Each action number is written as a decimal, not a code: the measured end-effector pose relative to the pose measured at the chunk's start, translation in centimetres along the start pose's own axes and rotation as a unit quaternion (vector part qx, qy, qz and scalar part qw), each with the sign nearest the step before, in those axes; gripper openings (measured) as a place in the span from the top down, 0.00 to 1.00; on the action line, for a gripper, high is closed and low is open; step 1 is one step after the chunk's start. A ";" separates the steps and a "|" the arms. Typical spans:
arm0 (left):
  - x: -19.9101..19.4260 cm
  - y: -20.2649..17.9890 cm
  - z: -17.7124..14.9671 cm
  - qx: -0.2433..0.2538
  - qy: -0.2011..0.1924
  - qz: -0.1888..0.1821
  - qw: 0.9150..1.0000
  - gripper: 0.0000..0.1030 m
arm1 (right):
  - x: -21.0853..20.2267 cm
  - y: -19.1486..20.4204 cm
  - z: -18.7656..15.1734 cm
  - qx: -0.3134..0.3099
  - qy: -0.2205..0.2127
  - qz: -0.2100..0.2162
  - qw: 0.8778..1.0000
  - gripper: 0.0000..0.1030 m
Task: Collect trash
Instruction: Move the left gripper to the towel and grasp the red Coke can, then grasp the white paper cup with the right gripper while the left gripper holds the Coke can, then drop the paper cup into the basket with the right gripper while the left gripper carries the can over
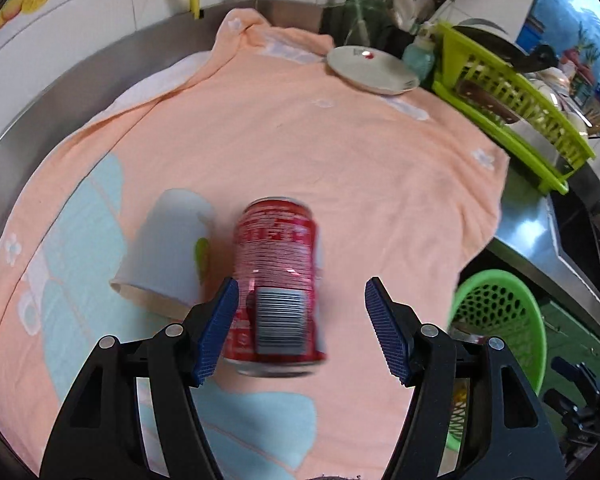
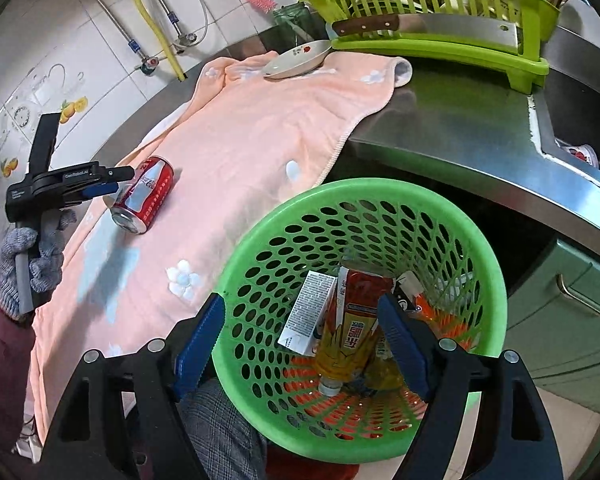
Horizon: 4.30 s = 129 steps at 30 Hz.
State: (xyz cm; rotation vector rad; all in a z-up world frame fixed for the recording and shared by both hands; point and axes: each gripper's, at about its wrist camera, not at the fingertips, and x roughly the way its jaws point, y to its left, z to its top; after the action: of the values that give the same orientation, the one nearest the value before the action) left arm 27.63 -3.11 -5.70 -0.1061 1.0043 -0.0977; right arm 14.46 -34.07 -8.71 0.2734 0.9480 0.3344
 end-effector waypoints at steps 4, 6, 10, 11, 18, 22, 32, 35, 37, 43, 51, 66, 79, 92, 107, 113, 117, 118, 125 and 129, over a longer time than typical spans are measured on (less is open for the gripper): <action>1.1 0.6 -0.1 -0.001 0.008 0.004 1.000 0.37 | 0.6 0.3 0.1 -0.002 0.005 0.004 1.000 0.26; 1.7 0.7 -0.1 -0.001 0.012 0.007 1.000 0.37 | 0.9 0.6 0.3 -0.005 0.007 0.005 1.000 0.26; 2.9 1.1 0.0 -0.001 0.024 0.009 1.000 0.37 | 1.3 0.9 0.5 -0.008 0.010 0.007 1.000 0.26; 3.2 1.2 -0.1 -0.005 0.027 0.010 1.000 0.37 | 1.3 0.8 0.6 -0.008 0.010 0.007 1.000 0.26; 4.4 1.4 -0.3 -0.007 0.038 0.009 0.999 0.38 | 2.0 1.1 0.9 -0.012 0.017 0.007 1.000 0.26; 4.9 1.3 -0.4 -0.007 0.042 0.006 0.999 0.42 | 2.3 1.3 1.0 -0.013 0.020 0.008 1.000 0.26; 1.9 1.8 -1.6 -0.013 0.013 -0.018 1.000 0.43 | 3.0 3.6 2.0 -0.029 0.022 0.018 0.999 0.26; -0.4 2.6 -2.3 -0.022 -0.005 -0.033 0.999 0.43 | 3.6 4.9 2.7 -0.038 0.024 0.022 0.999 0.26; -1.7 3.3 -2.7 -0.025 -0.015 -0.035 0.999 0.43 | 4.1 6.0 3.3 -0.044 0.026 0.028 0.998 0.26; -6.4 7.1 -4.2 -0.052 -0.048 -0.022 0.997 0.43 | 6.8 10.8 5.8 -0.067 0.036 0.066 0.995 0.26; -10.2 13.0 -6.8 -0.085 -0.077 0.015 0.993 0.43 | 11.9 18.3 9.5 -0.077 0.062 0.117 0.988 0.26; -10.3 18.5 -10.2 -0.125 -0.069 0.014 0.990 0.43 | 22.1 26.1 14.9 0.005 0.110 0.142 0.984 0.32; -10.2 18.5 -10.4 -0.121 -0.070 0.010 0.990 0.43 | 26.4 25.9 14.7 0.061 0.156 0.155 0.973 0.37; -10.2 16.8 -9.8 -0.110 -0.070 0.001 0.991 0.43 | 21.5 24.5 13.7 0.039 0.125 0.182 0.974 0.44; -10.0 8.6 -8.9 -0.045 -0.063 -0.050 0.996 0.43 | 8.3 14.5 10.1 0.006 0.053 0.128 0.990 0.44; -9.0 3.5 -8.3 -0.006 -0.049 -0.076 0.996 0.43 | 3.6 6.8 7.3 0.002 0.024 0.038 0.999 0.44; -8.2 0.2 -8.0 0.019 -0.040 -0.092 0.995 0.43 | 2.4 2.9 4.7 -0.005 0.028 -0.029 0.999 0.44; -7.9 -0.7 -8.0 0.025 -0.036 -0.097 0.994 0.43 | 2.4 2.3 4.2 -0.007 0.030 -0.040 0.999 0.44; -5.6 -6.7 -8.3 0.070 -0.005 -0.120 0.990 0.43 | 1.7 -1.9 0.8 -0.016 0.038 -0.112 0.993 0.44; -4.2 -9.8 -8.7 0.091 0.013 -0.126 0.988 0.43 | 1.9 -3.7 -0.4 0.000 0.046 -0.123 0.991 0.44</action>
State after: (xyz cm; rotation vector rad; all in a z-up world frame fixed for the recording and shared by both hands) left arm 17.71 -12.63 -5.53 -0.0640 1.0001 -0.4216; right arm 15.71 -36.68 -11.72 0.1399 1.0605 0.1218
